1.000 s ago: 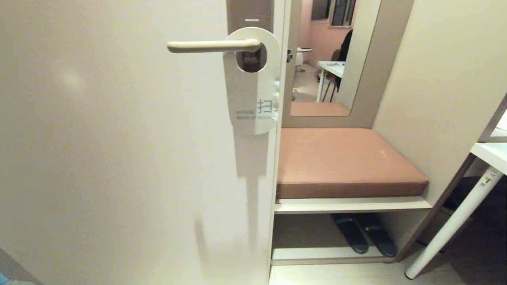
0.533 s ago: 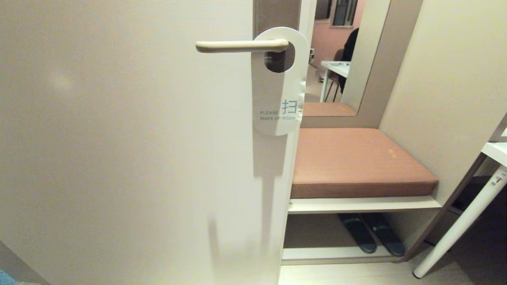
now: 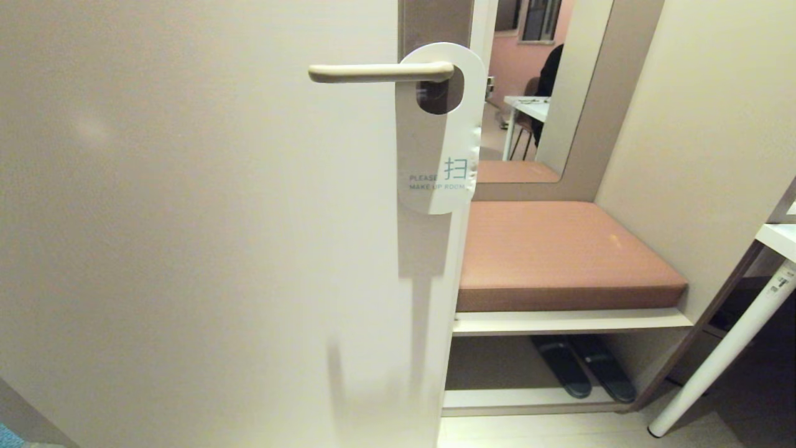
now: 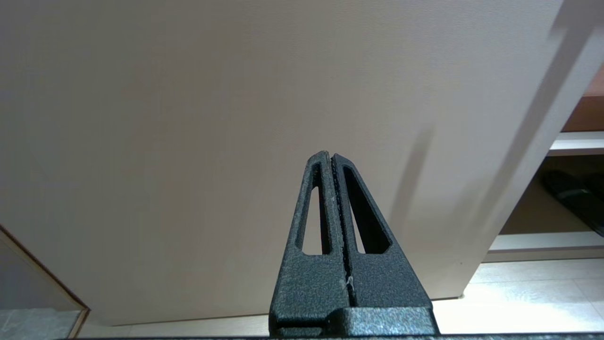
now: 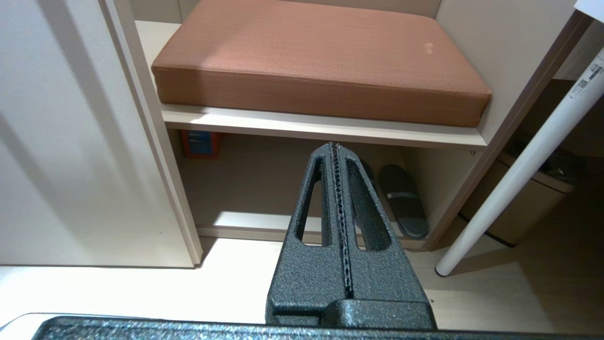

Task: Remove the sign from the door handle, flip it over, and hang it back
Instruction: Take down the sign

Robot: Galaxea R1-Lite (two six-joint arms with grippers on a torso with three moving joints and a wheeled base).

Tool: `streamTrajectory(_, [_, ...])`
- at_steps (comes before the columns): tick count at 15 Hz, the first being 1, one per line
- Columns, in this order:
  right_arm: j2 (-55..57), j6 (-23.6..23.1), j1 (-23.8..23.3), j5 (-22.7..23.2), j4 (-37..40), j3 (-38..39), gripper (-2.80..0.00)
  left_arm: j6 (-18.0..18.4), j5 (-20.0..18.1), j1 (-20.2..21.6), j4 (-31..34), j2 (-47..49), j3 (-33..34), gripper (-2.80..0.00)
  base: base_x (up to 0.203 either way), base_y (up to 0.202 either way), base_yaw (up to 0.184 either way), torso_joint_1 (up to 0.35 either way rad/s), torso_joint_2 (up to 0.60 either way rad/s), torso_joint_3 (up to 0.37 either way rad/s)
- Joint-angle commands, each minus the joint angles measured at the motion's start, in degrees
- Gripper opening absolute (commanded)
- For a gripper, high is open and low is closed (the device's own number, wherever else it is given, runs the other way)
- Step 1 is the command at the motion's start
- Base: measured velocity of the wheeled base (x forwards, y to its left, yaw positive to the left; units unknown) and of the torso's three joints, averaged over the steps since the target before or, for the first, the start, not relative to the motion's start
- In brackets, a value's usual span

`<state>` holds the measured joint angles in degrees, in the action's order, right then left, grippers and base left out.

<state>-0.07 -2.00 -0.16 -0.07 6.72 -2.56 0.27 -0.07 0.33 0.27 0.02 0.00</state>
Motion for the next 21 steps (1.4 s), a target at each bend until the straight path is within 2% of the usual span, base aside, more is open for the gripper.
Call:
streamTrajectory(1, [0.1, 0.0, 0.0, 0.0, 0.1, 0.0, -2.8, 0.0, 0.0, 0.0, 0.0, 0.0, 0.0, -2.8, 0.0, 0.0, 0.0, 0.0, 0.0, 0.0])
streamTrajectory(16, [0.1, -0.9, 0.0, 0.2, 0.1, 0.0, -2.8, 0.0, 0.0, 0.0, 0.0, 0.0, 0.0, -2.8, 0.0, 0.0, 0.0, 0.0, 0.0, 0.0])
streamTrajectory(21, [0.1, 0.7, -0.1, 0.0, 0.0, 0.0, -2.8, 0.0, 0.0, 0.0, 0.0, 0.0, 0.0, -2.8, 0.0, 0.0, 0.0, 0.0, 0.0, 0.0])
